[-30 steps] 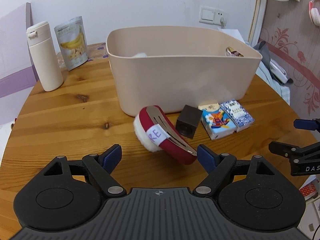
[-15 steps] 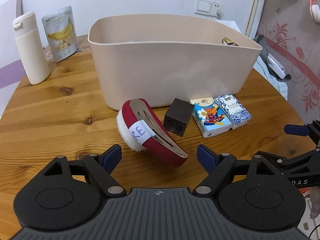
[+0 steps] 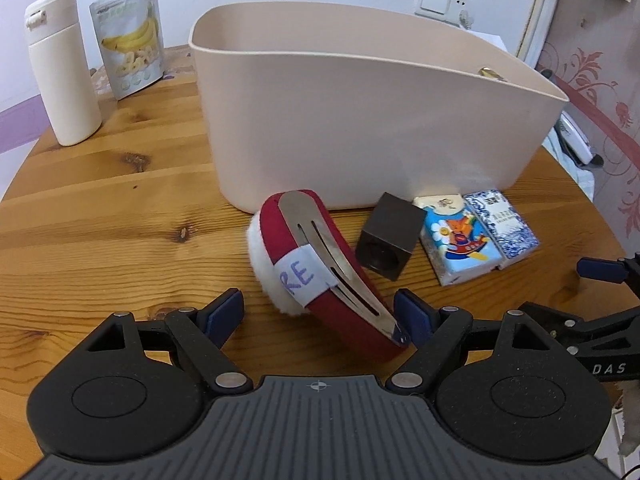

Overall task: Organize objects
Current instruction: 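Grasp the red-and-white fluffy hair clip with left tool while right tool grasps blue-and-white tissue pack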

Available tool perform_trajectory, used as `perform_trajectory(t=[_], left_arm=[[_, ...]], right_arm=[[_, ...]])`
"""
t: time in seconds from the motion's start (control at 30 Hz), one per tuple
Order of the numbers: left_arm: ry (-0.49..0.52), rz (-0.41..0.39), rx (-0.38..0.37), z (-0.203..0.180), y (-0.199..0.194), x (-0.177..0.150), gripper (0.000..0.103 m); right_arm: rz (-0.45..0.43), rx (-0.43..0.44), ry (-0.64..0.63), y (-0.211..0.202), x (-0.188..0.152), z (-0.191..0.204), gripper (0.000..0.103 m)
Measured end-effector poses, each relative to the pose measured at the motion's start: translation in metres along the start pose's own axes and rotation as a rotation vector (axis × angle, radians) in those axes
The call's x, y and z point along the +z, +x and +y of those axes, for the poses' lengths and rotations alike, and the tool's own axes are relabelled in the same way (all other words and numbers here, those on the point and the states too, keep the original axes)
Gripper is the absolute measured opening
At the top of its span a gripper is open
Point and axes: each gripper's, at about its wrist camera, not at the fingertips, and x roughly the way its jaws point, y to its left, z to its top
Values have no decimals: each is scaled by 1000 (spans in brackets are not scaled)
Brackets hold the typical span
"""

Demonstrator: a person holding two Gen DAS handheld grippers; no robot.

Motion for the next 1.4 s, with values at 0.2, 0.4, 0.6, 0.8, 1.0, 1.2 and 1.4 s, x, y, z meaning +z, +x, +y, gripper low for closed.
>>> perform_trajectory(t=[0.2,0.4,0.6,0.8,1.0,1.2,1.4], left_arm=[[15,-10,28,4,6,3,84],[25,-23,63,10,10,6,84],[35,-34,89,16,14,9,84],[30,-48,98,23,17,11,84],[26,-67,100,27,19,13,75],[46,-65,83,26,18,17,64],[51,-65,78,26,17,17,59]], right_arm=[[5,21,12,9,8,-1,103],[-3,20,12,18,16,0,103],[-4,11,22,25,22,0,103],[-13,4,30,31,27,-3,103],[-23,-2,36,34,30,-4,103],[-31,-5,36,40,35,-3,103],[-47,-1,32,40,35,-1,100]])
